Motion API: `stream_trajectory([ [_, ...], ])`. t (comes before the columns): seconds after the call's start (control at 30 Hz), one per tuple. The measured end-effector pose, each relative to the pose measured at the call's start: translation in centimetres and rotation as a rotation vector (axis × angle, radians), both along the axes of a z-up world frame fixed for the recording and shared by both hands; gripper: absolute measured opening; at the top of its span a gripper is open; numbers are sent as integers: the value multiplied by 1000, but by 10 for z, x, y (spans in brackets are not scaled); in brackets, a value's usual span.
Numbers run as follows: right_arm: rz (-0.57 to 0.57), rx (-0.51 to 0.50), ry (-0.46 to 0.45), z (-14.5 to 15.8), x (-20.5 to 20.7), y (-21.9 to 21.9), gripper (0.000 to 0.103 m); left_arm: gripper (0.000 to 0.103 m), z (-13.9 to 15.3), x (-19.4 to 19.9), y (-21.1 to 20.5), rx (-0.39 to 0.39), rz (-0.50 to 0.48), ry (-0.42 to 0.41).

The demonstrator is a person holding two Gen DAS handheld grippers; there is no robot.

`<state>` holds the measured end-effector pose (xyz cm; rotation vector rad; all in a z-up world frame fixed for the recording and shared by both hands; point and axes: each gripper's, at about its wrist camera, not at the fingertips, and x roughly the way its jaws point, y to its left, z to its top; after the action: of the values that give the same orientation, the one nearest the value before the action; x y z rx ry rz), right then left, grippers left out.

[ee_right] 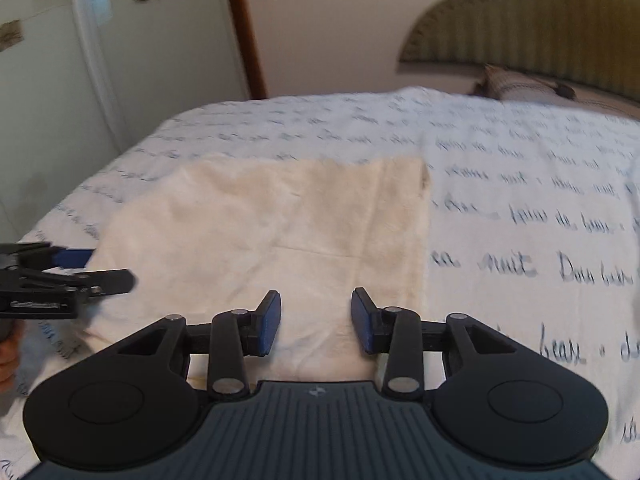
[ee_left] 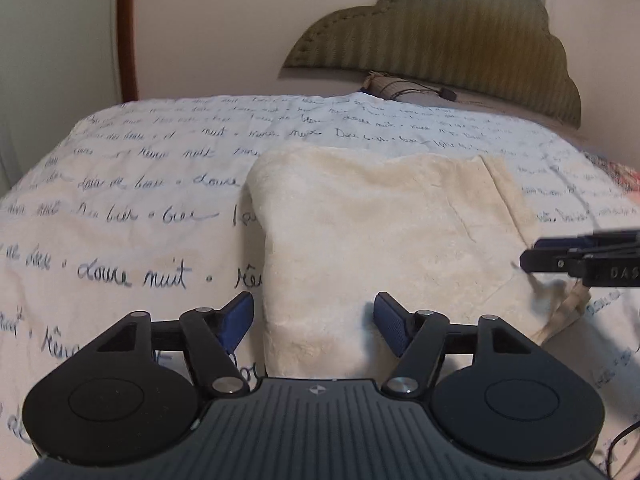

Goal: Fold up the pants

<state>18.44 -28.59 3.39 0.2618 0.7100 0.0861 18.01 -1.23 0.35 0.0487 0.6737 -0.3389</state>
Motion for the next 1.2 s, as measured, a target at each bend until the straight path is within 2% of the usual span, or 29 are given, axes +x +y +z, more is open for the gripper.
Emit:
stream_trajectory([
  [0.03, -20, 11, -9, 2, -5, -1, 38, 67, 4, -4, 4, -20, 15, -1],
  [0.2, -55, 33, -45, 19, -34, 4, 39, 70, 27, -44, 10, -34, 57, -71],
  [0.3, -58, 42, -52, 22, -48, 12, 48, 83, 32, -71, 7, -68, 67, -91],
  [0.33, -53, 51, -57, 22, -52, 14, 55, 87, 31, -80, 6, -78, 68, -97],
  [0.37, -51, 58, -61, 23, -58, 18, 60, 88, 29, -88, 4, -83, 77, -101],
  [0.6, -50, 97, -70, 21, -97, 33, 61, 87, 11, -119, 1, -95, 108, -66],
  [0.7, -71, 112, -66, 16, -112, 37, 67, 87, 5, -124, -2, -78, 108, -50],
  [0.83, -80, 153, -59, 9, -130, 43, 68, 87, 0, -131, -7, -56, 104, -44],
  [1.03, -69, 134, -36, 10, -146, 55, 72, 87, -5, -135, -13, -26, 111, -45],
  [1.2, 95, 328, -60, 23, -157, 59, 77, 87, -11, -134, -15, -6, 118, -28],
])
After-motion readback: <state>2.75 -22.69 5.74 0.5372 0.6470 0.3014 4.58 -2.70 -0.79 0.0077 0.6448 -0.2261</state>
